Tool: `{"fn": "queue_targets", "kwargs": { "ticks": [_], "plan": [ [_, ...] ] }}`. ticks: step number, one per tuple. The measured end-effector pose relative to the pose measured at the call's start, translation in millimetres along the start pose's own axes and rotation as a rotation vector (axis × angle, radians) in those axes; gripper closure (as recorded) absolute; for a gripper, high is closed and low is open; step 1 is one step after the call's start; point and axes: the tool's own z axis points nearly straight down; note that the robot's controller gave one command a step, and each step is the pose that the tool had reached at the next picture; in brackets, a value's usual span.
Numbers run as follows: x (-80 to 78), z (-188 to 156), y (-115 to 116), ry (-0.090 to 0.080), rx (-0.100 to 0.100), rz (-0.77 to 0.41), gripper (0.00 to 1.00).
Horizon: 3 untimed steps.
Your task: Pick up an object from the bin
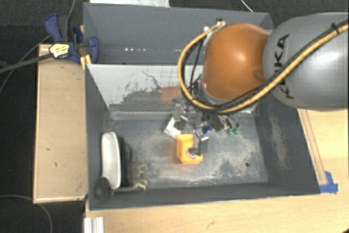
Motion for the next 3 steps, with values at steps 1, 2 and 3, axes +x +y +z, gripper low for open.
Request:
{"fn": "queue_targets", "kwargs": {
  "ticks": [1, 2, 3],
  "plan": [
    [0.1, 0, 0, -0.003, -0.001, 0.001, 0.00],
    [16.1, 31, 11, 0.003, -0.001, -0.125, 0.00],
    [10.3, 45, 7, -0.005, 0.001, -0.376, 0.00]
  ]
}}
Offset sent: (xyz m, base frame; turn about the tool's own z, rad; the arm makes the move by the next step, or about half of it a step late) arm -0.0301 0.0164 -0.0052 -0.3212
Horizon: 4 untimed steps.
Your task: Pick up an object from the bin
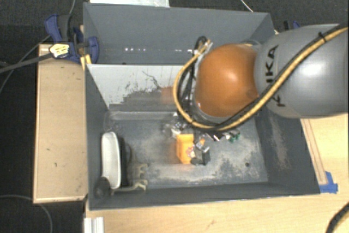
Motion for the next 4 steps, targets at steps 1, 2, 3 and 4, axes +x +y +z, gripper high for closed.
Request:
{"fn": "queue_targets", "kwargs": {
  "ticks": [1, 2, 3, 4],
  "plan": [
    [-10.8, 59, -26, 0.009, -0.005, -0.076, 0.00],
    [-2.1, 36, -8, 0.001, -0.001, 0.182, 0.00],
    [21.8, 46, -78, 0.003, -0.003, -0.062, 0.00],
    [2.7, -9, -76, -0.002, -0.001, 0.189, 0.00]
  ]
}}
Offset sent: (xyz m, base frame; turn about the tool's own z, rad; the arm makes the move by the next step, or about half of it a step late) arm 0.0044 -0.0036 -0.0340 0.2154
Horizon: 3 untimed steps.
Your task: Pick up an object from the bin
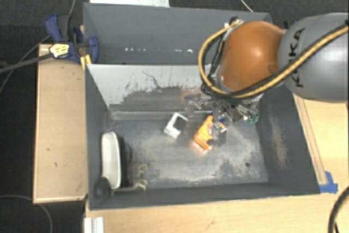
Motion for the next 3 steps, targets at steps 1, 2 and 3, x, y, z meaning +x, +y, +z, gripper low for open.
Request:
{"fn": "queue_targets", "kwargs": {
  "ticks": [1, 2, 3],
  "plan": [
    [-2.6, 66, 13, 0.003, -0.002, -0.254, 0.00],
    [5.6, 32, -6, -0.006, 0.002, -0.121, 0.00],
    [17.8, 48, -35, 0.001, -0.001, -0.289, 1.00]
  ]
}}
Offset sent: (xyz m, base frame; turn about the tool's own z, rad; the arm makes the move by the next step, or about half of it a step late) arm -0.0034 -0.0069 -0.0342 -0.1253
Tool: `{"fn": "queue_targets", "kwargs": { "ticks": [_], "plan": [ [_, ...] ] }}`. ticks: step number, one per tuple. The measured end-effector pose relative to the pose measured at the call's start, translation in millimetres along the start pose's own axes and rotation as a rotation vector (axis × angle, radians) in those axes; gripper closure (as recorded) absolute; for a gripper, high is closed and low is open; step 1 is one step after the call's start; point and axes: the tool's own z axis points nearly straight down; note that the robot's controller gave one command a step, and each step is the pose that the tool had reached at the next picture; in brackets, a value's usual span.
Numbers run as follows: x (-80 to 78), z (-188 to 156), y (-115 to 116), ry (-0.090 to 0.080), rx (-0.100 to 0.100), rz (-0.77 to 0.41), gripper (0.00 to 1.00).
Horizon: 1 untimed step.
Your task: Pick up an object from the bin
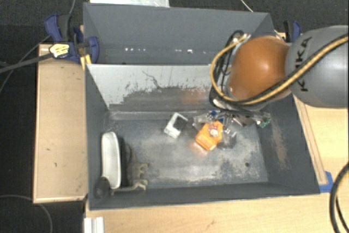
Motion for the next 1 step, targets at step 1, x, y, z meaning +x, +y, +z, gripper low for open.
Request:
{"fn": "queue_targets", "kwargs": {
  "ticks": [1],
  "plan": [
    [-0.1, -0.1, 0.0, 0.000, 0.000, 0.001, 1.00]
  ]
}}
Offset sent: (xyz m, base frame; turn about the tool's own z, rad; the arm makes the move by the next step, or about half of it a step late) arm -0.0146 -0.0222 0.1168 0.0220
